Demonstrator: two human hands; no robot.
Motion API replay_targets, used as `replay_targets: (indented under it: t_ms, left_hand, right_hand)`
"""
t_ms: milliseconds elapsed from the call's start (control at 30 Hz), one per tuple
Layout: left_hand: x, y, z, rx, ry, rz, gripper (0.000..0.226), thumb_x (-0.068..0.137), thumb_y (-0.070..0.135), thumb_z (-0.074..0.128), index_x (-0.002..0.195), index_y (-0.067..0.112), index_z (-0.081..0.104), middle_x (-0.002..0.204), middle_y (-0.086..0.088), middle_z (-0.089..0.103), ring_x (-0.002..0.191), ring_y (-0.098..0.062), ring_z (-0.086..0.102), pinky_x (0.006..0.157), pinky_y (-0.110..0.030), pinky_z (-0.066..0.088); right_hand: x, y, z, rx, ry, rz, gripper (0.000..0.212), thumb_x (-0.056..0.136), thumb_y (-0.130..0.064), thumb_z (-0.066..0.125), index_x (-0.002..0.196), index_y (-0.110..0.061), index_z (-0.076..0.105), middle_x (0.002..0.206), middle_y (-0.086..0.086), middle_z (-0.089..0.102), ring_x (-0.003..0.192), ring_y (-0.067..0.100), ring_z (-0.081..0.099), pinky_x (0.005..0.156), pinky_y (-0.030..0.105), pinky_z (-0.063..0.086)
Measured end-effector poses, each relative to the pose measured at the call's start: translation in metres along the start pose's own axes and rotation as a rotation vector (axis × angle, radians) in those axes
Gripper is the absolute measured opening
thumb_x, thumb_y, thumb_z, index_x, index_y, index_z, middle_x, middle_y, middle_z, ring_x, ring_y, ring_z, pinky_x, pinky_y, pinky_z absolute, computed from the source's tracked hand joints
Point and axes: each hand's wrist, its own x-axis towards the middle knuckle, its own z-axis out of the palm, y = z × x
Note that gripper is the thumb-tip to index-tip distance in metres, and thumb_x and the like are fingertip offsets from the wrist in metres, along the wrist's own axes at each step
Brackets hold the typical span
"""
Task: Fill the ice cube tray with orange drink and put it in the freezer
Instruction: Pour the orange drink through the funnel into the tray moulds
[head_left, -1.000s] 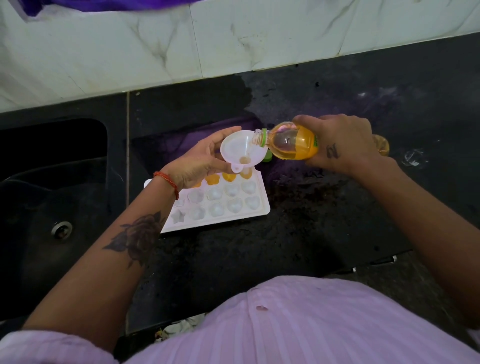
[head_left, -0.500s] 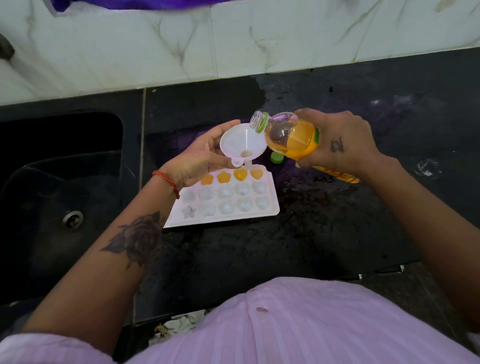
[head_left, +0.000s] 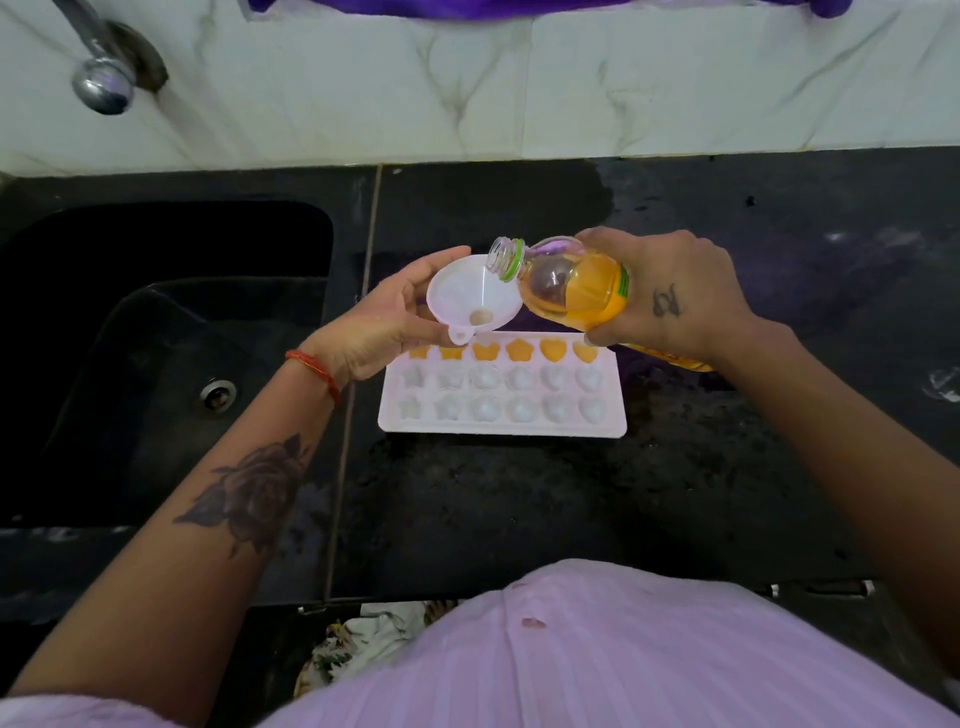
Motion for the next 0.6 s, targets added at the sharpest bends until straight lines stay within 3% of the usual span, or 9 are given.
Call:
replay_targets:
  t_ms: [133,400,500,600]
  left_hand:
    - [-0.021,-0.006,-0.019,-0.005,0.029,-0.01,0.097,0.047,0.004,0.081,0.134,0.03,0.046,0.131,0.001,0.054,0.114,-0.018,0.059,0.08,-0.03,0.057]
    - [-0.047,-0.021,-0.042,-0.053,0.078,-0.017,0.097,0.043,0.01,0.081,0.131,0.03,0.048,0.133,-0.001,0.053,0.118,-0.019,0.057,0.077,-0.027,0.056]
    - [-0.05,-0.024,-0.046,-0.05,0.079,-0.021,0.098,0.045,0.005,0.082,0.133,0.027,0.047,0.136,-0.003,0.05,0.119,-0.021,0.056,0.078,-0.028,0.057]
    - [-0.051,-0.026,-0.046,-0.044,0.083,-0.028,0.093,0.058,-0.012,0.075,0.139,0.022,0.042,0.136,-0.002,0.05,0.119,-0.02,0.056,0.08,-0.029,0.057]
  right_hand:
    - [0.006,-0.02,0.008,0.0,-0.034,-0.04,0.077,0.059,-0.04,0.081,0.128,-0.039,0.045,0.103,0.002,0.069,0.097,0.031,0.062,0.074,0.033,0.043]
    - [0.017,-0.051,0.019,-0.077,-0.068,-0.133,0.067,0.066,-0.035,0.077,0.125,-0.036,0.046,0.101,0.001,0.067,0.093,0.029,0.061,0.068,0.028,0.037]
    - [0.018,-0.058,0.021,-0.106,-0.066,-0.163,0.062,0.072,-0.033,0.074,0.126,-0.035,0.044,0.104,0.002,0.066,0.095,0.029,0.06,0.067,0.029,0.033]
    - [0.019,-0.062,0.023,-0.151,-0.063,-0.177,0.063,0.076,-0.035,0.072,0.13,-0.035,0.04,0.107,0.003,0.065,0.097,0.028,0.059,0.067,0.029,0.029]
